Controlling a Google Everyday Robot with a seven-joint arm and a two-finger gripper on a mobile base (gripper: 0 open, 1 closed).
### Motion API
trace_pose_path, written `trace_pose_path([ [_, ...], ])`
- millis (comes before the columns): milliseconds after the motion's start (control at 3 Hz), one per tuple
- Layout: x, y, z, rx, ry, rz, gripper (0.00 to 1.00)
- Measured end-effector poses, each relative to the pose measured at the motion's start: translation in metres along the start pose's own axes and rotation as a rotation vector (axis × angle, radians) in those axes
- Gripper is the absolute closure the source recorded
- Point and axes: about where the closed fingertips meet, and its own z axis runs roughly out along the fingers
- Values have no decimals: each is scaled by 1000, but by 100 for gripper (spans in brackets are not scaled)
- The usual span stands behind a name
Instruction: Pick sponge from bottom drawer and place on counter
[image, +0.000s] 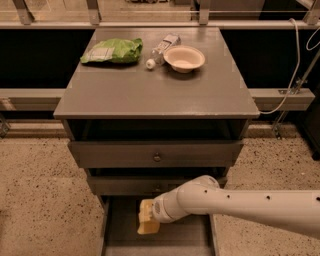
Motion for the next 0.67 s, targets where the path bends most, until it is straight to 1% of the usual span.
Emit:
trace_pose_path([
  [333, 20, -5, -41, -15, 107, -45, 100],
  [667, 25, -24, -87, 14, 174, -76, 100],
])
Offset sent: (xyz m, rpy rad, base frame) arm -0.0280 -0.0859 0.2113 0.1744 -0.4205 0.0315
